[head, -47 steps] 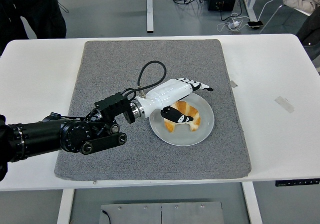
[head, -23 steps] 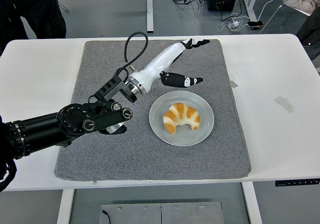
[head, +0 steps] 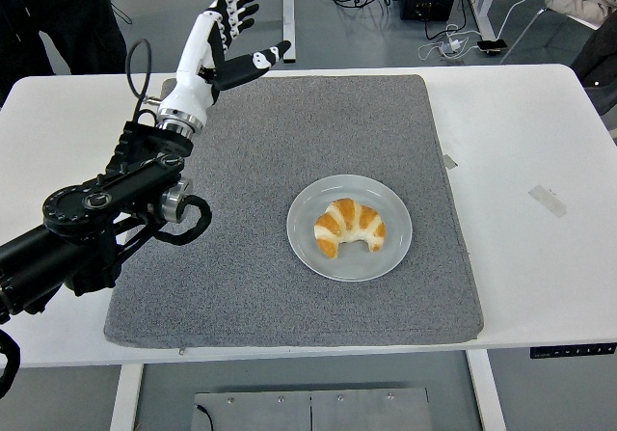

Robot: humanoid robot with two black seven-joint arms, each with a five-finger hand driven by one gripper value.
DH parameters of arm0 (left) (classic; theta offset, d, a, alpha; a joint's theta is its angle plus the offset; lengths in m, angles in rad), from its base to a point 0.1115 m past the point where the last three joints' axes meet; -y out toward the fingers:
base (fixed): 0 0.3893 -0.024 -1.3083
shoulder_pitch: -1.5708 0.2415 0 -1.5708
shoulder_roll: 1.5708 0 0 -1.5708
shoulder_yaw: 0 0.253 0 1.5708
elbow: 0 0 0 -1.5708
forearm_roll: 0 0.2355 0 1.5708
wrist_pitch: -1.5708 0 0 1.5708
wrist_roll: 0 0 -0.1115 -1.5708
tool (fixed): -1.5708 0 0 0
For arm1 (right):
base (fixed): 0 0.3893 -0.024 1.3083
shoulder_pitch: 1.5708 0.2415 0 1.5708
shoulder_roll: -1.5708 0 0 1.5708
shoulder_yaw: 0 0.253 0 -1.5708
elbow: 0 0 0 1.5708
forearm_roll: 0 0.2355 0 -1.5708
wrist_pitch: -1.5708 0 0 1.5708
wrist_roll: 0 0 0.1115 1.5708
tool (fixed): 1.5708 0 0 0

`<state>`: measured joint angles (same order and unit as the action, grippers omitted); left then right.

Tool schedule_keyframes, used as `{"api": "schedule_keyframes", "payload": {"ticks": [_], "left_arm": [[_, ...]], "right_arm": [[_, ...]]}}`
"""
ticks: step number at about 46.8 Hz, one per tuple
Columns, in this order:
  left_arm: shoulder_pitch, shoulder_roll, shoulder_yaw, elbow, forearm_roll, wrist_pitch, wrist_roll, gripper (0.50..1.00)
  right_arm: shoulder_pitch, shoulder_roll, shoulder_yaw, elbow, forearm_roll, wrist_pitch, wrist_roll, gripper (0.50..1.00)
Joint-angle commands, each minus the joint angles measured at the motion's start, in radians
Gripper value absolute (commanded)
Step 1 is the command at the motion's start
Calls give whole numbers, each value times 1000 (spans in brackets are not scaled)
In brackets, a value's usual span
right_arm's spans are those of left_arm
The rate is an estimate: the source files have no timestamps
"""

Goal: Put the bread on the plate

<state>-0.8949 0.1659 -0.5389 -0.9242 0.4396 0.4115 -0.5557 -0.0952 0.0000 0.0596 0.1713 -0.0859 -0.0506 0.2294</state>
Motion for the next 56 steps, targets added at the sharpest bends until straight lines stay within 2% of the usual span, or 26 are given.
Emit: {"api": "schedule_keyframes", "payload": {"ticks": [1,12,17,25,31,37,56], "left_arm": [[24,3,-64,4,-36,-36,-7,878],[97,3,-199,70,-107,-140,-16,877],[117,3,-228,132,-159,-224,-20,877],[110,-9,-248,318,-248,-365,-27,877],[105,-14,-248,380,-280,-437,-27,877],[105,-14,-248,386,-308,-473,-26,877],[105,-37,-248,419,-364,-522,-21,878]], "right_arm": [[0,0,0,-1,0,0,1,1000],[0,0,0,0,0,0,1,1000],[0,0,-1,-1,0,0,1,1000],[0,0,0,0,0,0,1,1000],[0,0,0,-1,0,0,-1,1000],[0,0,0,0,0,0,1,1000],[17,0,2,10,0,3,1,1000]]}}
